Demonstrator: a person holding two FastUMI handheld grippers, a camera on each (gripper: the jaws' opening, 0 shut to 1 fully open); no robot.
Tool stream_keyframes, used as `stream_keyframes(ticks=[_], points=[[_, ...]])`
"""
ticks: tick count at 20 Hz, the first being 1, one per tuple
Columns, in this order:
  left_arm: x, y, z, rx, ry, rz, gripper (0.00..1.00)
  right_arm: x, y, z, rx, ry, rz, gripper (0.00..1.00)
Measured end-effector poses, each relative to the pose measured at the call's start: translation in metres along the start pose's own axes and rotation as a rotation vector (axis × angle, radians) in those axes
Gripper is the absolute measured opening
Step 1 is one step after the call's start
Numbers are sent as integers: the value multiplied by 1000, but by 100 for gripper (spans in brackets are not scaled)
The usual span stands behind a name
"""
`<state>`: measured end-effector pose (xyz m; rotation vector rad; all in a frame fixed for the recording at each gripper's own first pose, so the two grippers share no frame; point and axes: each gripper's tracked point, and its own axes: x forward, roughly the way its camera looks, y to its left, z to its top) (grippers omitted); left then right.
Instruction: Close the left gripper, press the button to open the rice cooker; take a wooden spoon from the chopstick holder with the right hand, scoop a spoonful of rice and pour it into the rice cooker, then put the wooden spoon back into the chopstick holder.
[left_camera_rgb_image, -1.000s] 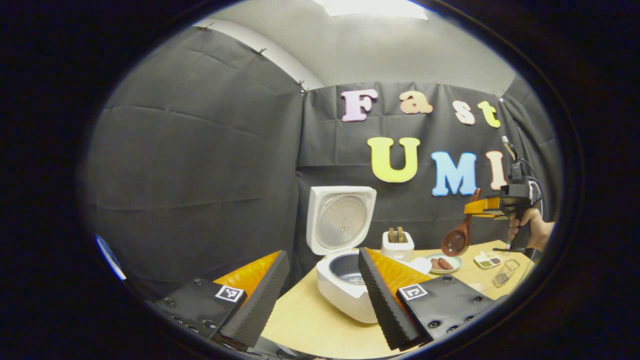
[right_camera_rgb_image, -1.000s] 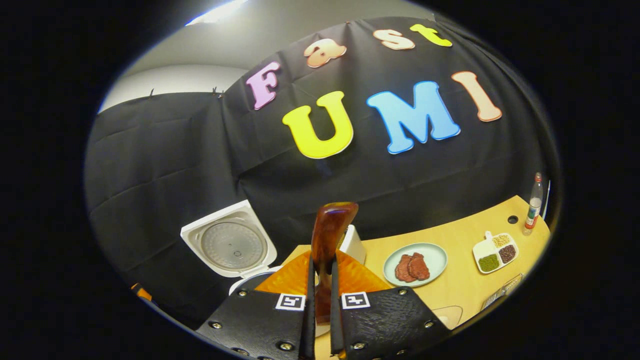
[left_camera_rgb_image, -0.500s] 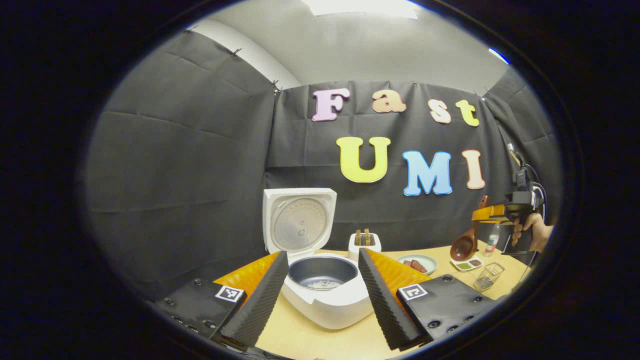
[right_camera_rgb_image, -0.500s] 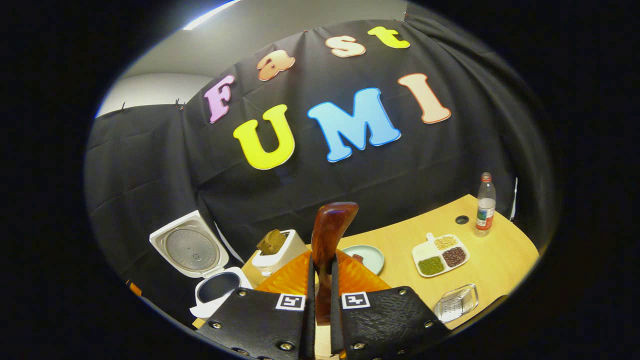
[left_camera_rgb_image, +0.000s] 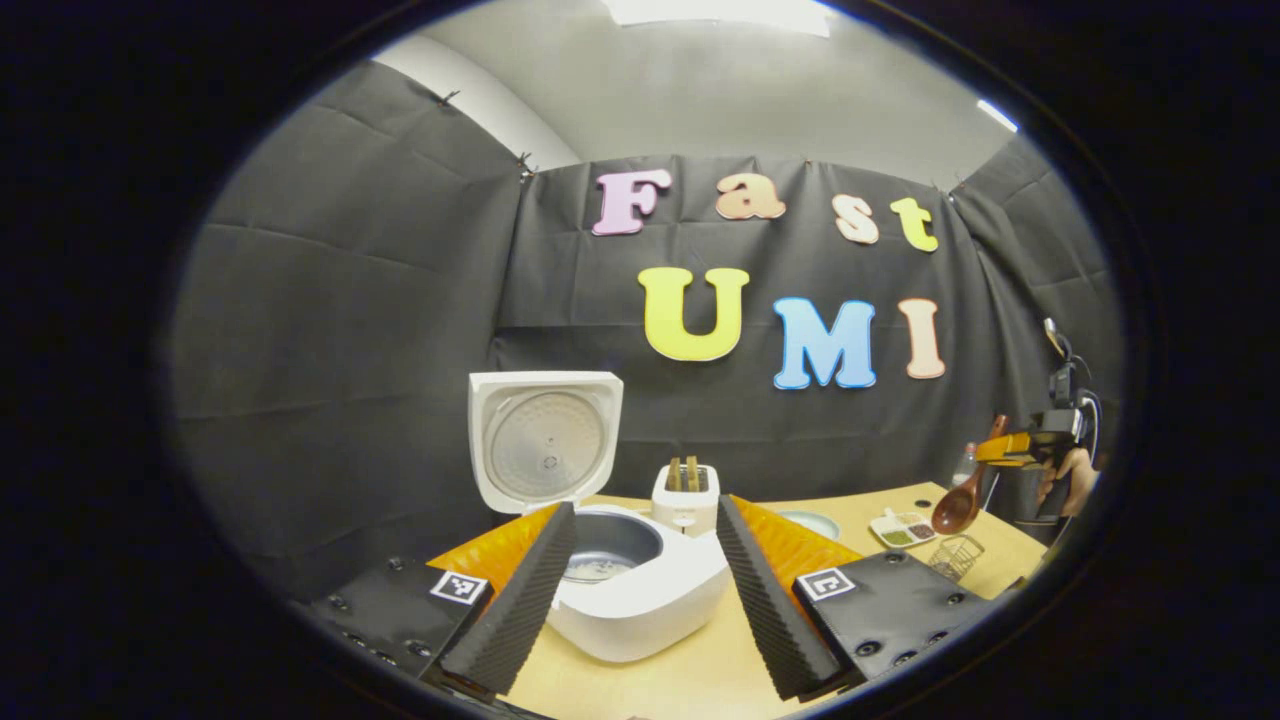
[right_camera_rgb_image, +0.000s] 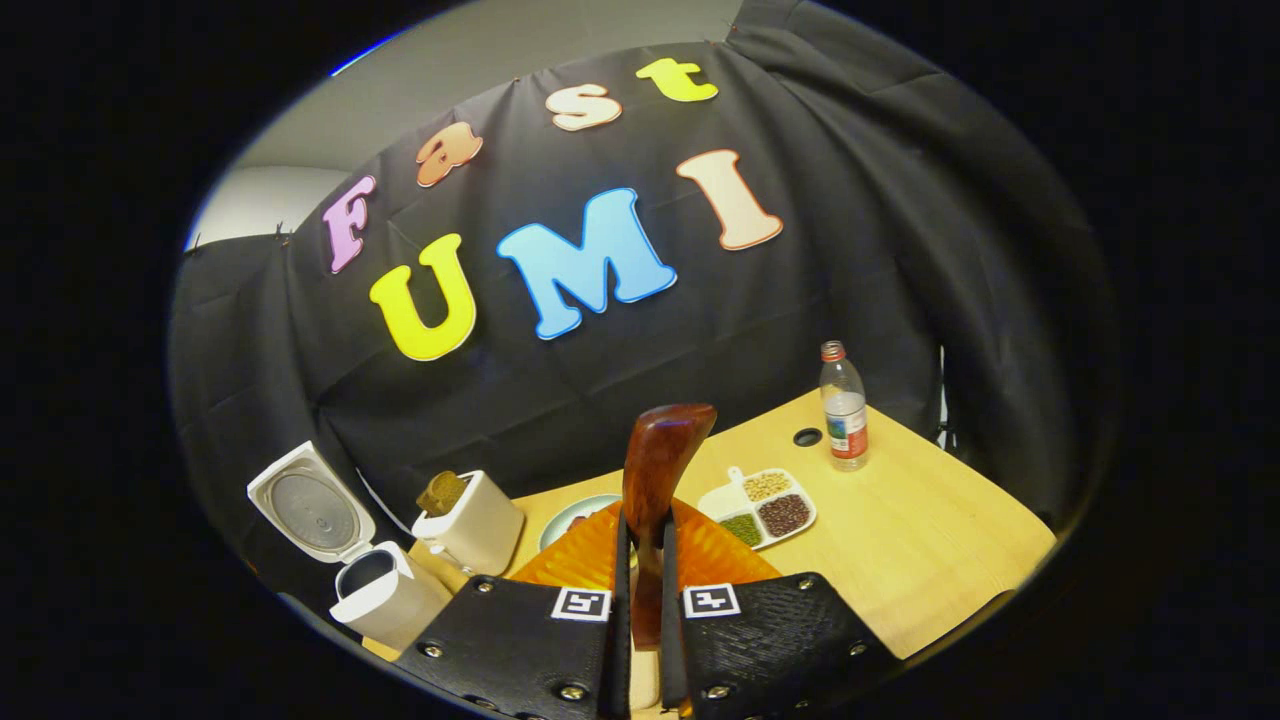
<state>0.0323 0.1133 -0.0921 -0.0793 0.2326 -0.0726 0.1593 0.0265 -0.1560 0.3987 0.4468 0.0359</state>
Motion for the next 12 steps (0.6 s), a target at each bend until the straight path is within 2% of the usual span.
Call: stream_keyframes(ticks=[5, 12], points=[[2, -17, 5, 6, -7, -8, 96, 1, -52, -21, -53, 30, -109, 12], [-6, -23, 10, 35, -15, 9, 96, 14, -74, -63, -24, 124, -128, 12]])
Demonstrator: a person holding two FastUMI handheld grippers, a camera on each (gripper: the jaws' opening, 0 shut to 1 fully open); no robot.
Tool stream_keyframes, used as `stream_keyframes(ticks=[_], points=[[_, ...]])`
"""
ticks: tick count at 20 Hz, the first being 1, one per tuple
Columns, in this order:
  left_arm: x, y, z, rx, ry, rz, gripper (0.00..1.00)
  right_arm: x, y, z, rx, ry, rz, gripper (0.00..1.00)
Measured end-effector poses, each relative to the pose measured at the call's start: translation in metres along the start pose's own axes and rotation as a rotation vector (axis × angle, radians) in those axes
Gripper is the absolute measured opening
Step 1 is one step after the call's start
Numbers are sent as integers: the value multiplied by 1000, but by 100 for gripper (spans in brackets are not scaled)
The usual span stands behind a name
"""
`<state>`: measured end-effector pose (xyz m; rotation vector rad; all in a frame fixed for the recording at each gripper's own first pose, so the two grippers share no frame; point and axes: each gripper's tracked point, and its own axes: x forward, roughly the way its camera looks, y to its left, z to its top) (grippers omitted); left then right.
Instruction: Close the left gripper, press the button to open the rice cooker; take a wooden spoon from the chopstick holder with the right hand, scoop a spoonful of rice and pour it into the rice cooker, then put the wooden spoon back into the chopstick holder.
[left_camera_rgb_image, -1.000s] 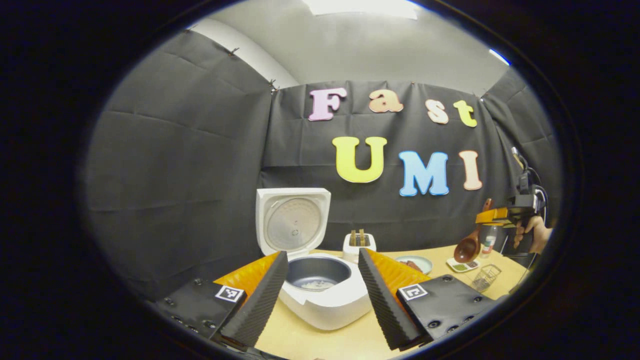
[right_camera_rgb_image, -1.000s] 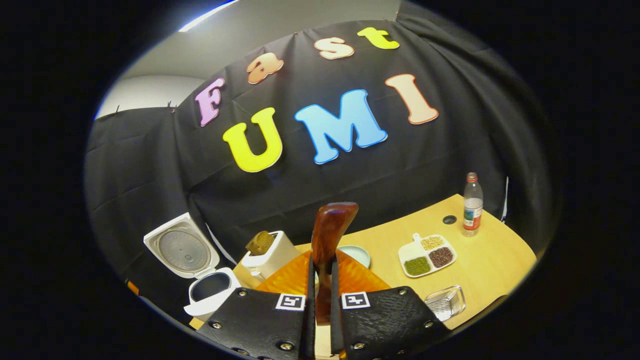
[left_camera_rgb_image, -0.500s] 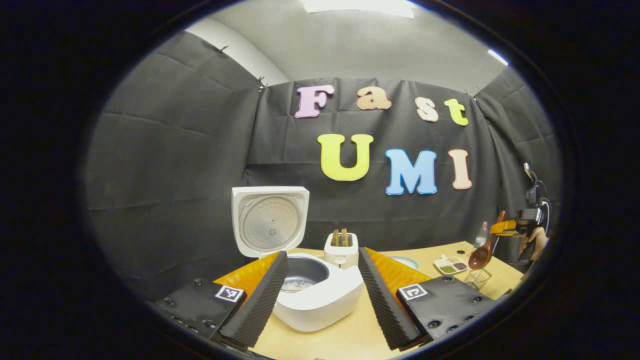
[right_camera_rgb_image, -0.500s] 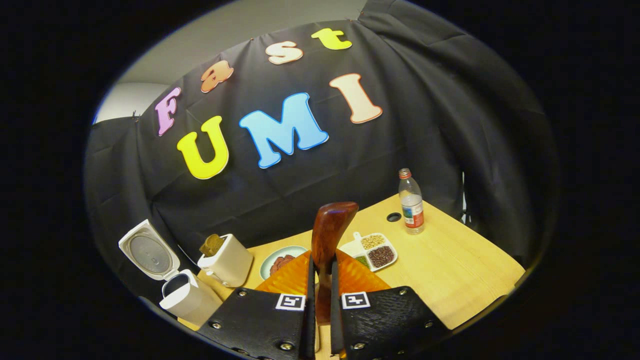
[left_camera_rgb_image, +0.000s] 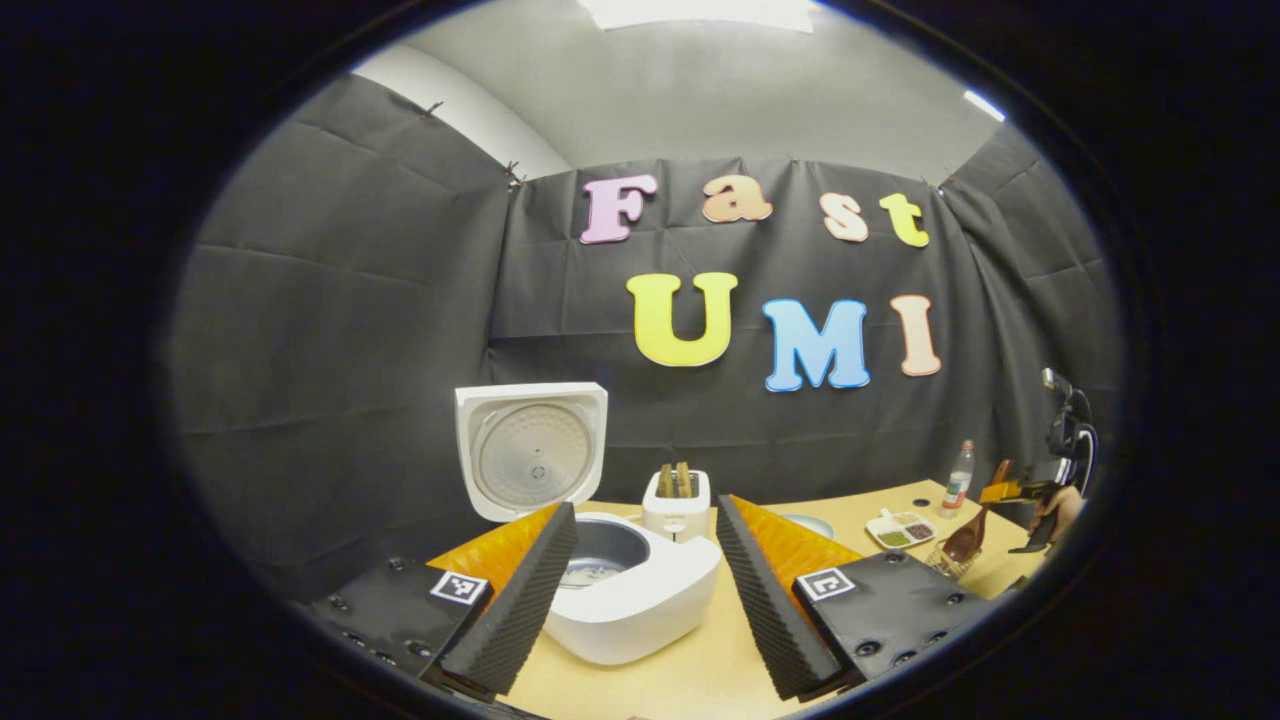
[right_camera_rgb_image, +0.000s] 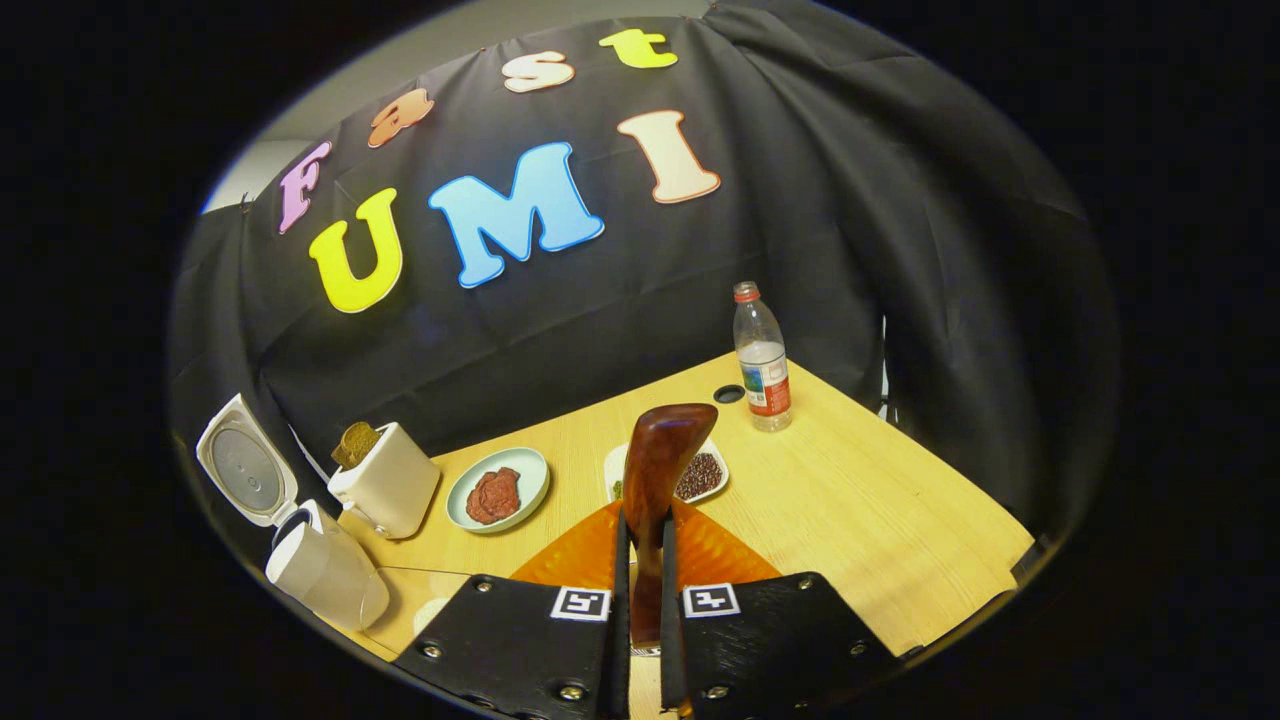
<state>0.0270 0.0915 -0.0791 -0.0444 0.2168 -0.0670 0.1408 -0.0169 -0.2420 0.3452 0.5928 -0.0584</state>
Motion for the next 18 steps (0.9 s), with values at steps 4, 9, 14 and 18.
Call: stream_keyframes(ticks=[4, 9, 14, 18], points=[[-11, 3, 3, 9, -5, 22, 95, 11, -3, -20, -3, 42, 0, 12], [-20, 5, 2, 8, -9, 43, 96, 15, -10, -35, -17, 79, 7, 12], [-18, -3, 3, 4, -11, 31, 95, 8, -22, -34, -45, 82, -4, 17], [-13, -11, 9, 17, -33, 9, 96, -7, -39, -26, -62, 61, -42, 47]])
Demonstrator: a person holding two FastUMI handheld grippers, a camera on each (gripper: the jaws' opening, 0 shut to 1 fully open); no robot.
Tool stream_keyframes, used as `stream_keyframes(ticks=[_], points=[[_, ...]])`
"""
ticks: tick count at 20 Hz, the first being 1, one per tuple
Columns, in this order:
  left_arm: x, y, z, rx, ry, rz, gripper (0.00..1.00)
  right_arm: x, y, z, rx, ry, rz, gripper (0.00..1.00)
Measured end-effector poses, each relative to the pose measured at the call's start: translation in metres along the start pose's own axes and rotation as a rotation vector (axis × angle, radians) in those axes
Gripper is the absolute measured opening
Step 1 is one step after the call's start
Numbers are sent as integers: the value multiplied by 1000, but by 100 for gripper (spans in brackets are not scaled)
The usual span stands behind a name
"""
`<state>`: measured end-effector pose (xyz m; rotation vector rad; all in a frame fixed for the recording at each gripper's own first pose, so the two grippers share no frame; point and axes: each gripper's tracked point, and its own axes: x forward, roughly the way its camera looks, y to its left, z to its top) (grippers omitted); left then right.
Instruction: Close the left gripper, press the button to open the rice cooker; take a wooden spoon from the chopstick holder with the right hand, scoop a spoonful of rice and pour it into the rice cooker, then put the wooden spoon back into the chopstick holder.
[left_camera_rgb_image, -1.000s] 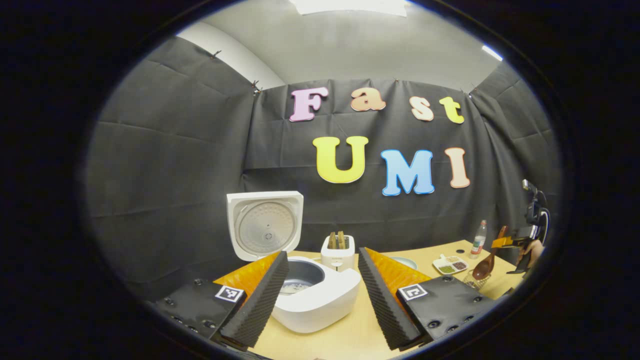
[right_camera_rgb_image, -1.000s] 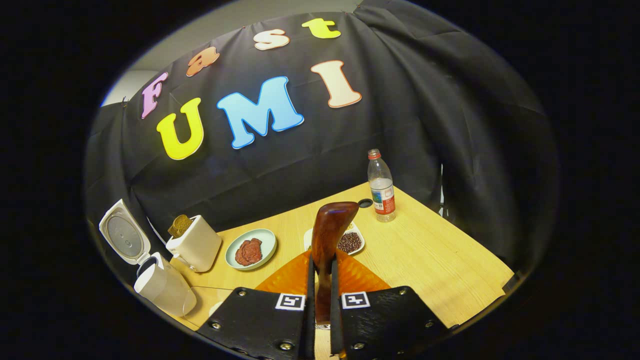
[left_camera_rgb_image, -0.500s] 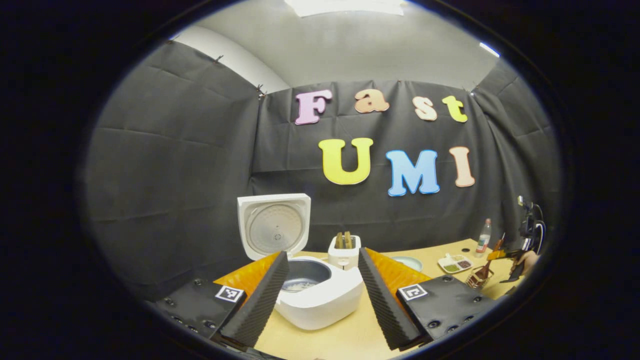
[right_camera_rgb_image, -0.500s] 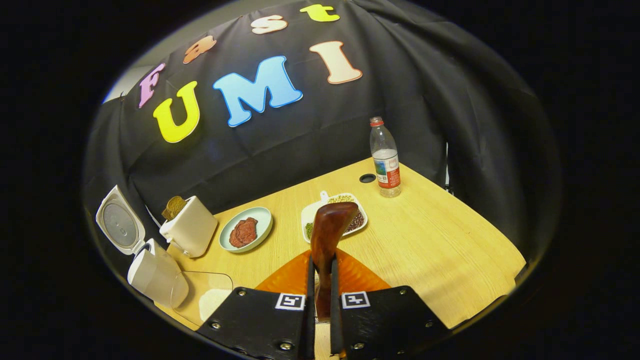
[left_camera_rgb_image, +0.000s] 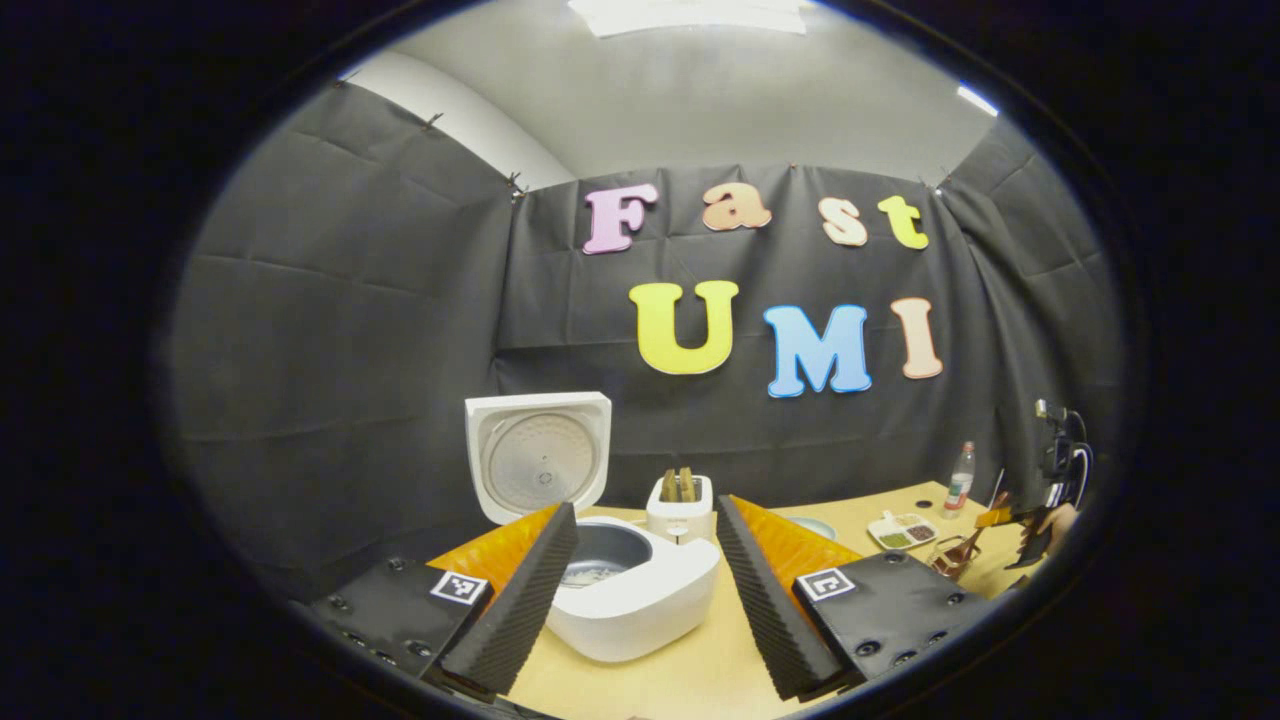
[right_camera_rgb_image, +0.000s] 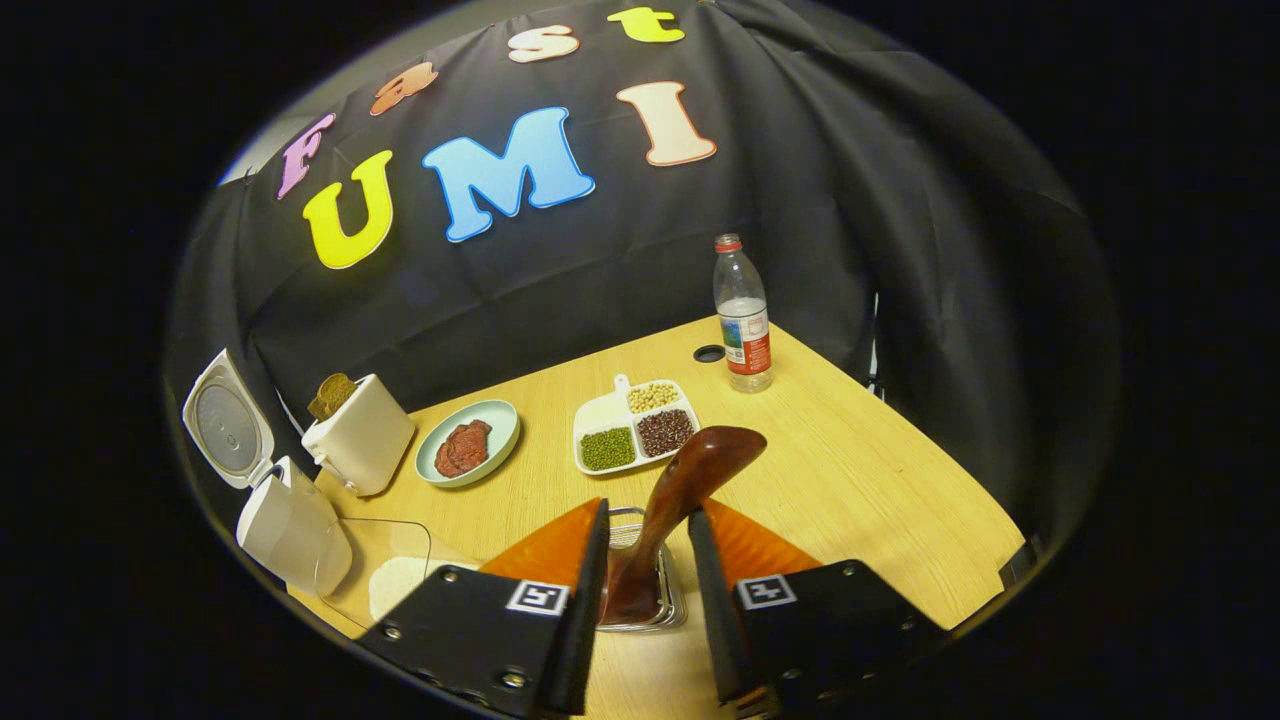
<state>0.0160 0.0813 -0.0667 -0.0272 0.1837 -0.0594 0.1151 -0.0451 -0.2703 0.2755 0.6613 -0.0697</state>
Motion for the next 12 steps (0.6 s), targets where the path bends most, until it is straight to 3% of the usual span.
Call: stream_keyframes(ticks=[3, 6, 8, 12], points=[[9, -3, 2, -13, -3, -16, 96, -15, -11, 15, -21, -52, -33, 68], [25, 0, 7, -13, -10, -22, 98, -39, -20, 42, -80, -150, -82, 99], [36, 4, 15, -16, -26, -27, 96, -58, -22, 59, -136, -219, -115, 99], [68, 23, 28, -11, -50, -18, 95, -96, -3, 84, -202, -299, -100, 99]])
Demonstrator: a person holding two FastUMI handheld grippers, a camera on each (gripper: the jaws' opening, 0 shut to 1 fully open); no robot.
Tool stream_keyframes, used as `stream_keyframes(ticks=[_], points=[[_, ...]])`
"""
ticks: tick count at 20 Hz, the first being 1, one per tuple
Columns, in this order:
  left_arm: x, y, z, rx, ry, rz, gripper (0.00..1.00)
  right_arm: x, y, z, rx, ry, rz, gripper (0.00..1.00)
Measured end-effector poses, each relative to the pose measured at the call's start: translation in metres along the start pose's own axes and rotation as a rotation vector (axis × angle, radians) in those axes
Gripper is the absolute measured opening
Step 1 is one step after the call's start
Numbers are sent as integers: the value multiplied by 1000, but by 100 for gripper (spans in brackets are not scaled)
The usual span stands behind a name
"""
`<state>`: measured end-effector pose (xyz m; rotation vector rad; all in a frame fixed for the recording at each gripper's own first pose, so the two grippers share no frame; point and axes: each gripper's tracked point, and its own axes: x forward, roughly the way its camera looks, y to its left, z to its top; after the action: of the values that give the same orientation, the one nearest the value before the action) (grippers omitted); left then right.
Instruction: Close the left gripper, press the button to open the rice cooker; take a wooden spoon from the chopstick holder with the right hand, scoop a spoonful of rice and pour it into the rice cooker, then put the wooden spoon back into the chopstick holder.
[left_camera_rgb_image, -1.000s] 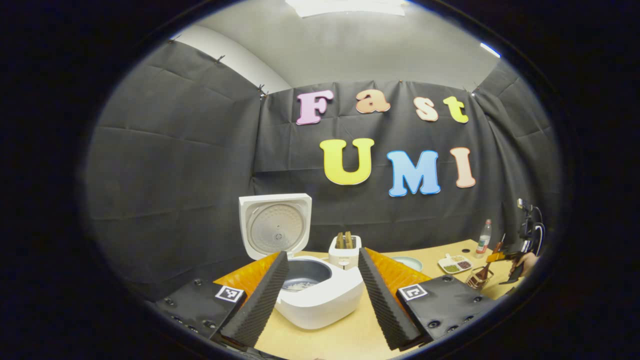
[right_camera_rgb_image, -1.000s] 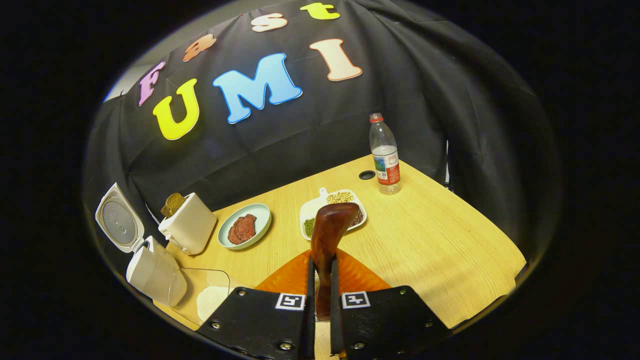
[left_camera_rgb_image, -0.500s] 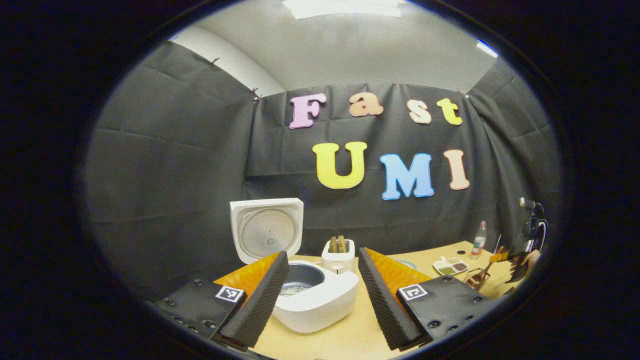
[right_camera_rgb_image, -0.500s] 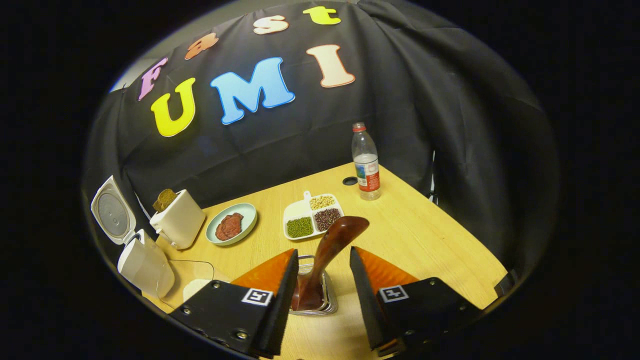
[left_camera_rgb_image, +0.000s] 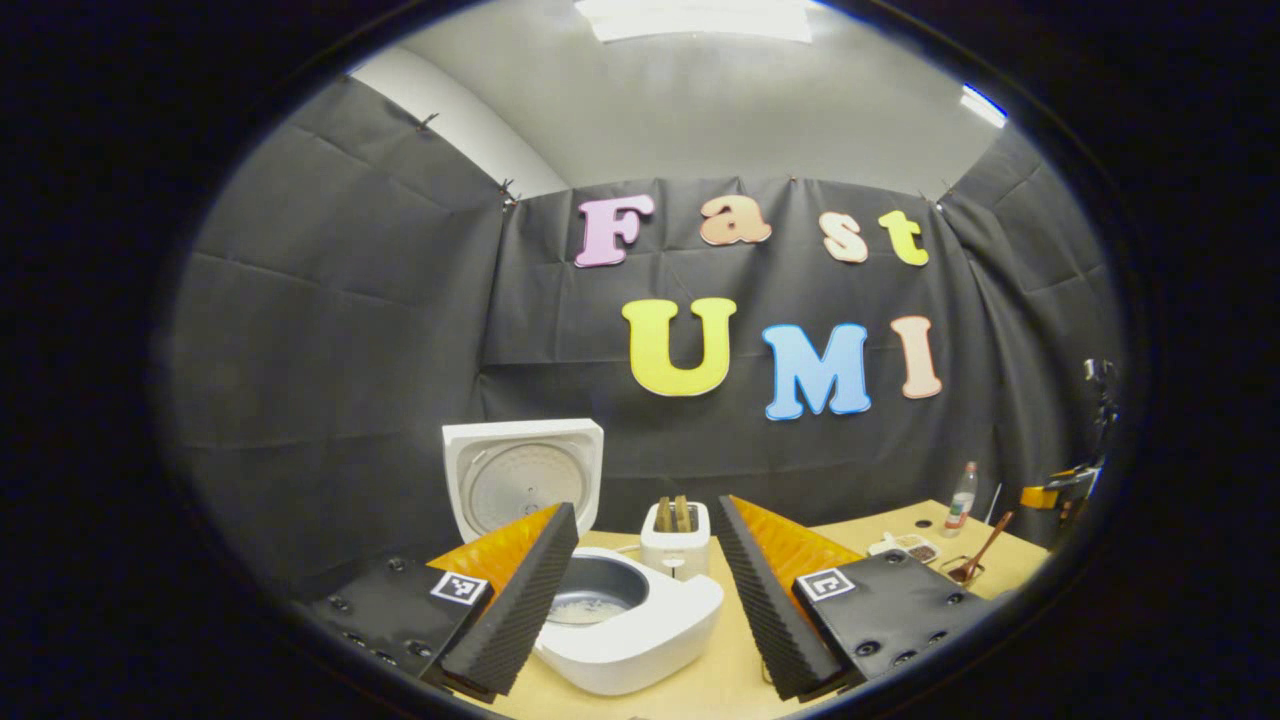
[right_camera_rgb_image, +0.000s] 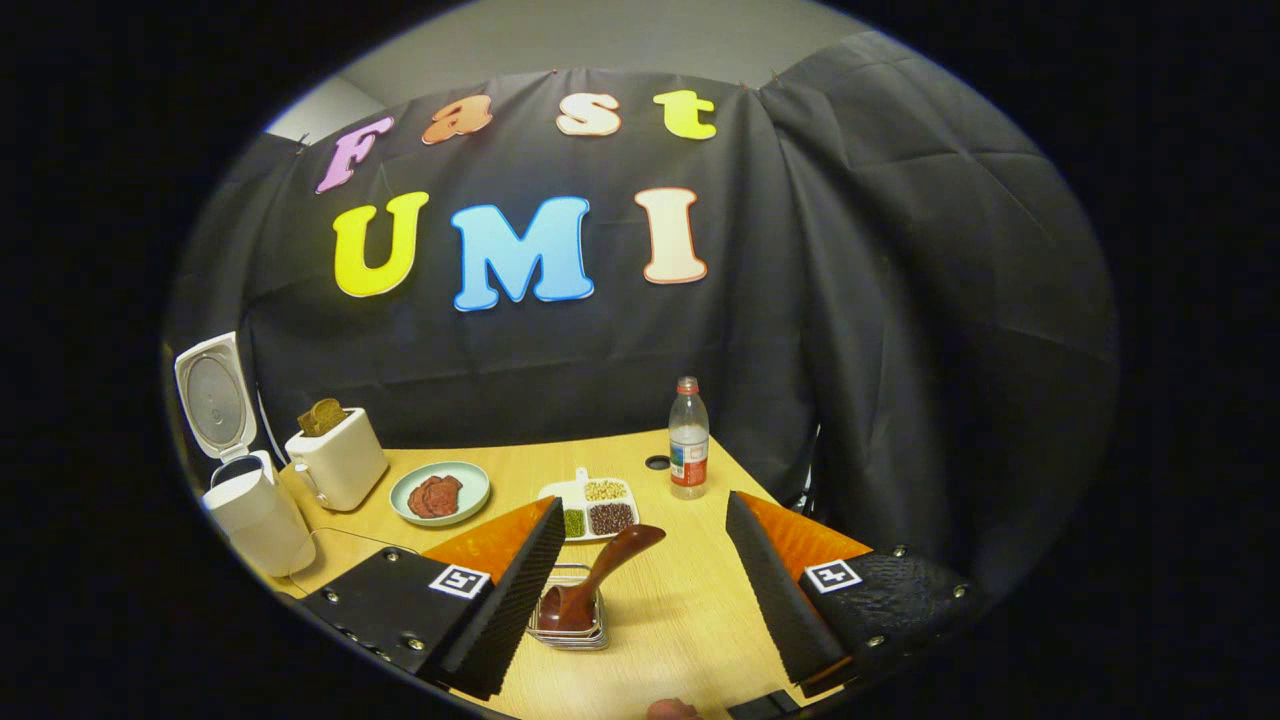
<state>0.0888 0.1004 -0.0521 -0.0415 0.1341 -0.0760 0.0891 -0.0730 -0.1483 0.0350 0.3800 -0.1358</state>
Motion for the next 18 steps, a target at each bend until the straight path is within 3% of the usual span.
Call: stream_keyframes(ticks=[1, 3, 8, 12, 18], points=[[11, 9, 4, 10, -5, 11, 96, -6, 3, 7, -8, -19, -2, 94], [34, 30, 15, 23, -20, 41, 96, -20, 9, 18, -16, -47, -4, 99], [98, 94, 28, 17, -15, 125, 95, -47, 12, 38, 7, -106, -55, 98], [146, 128, 39, -20, -37, 114, 96, -66, 9, 36, 24, -115, -113, 98], [224, 168, 52, 15, -38, 138, 95, -93, 6, 12, 19, -88, -191, 98]])
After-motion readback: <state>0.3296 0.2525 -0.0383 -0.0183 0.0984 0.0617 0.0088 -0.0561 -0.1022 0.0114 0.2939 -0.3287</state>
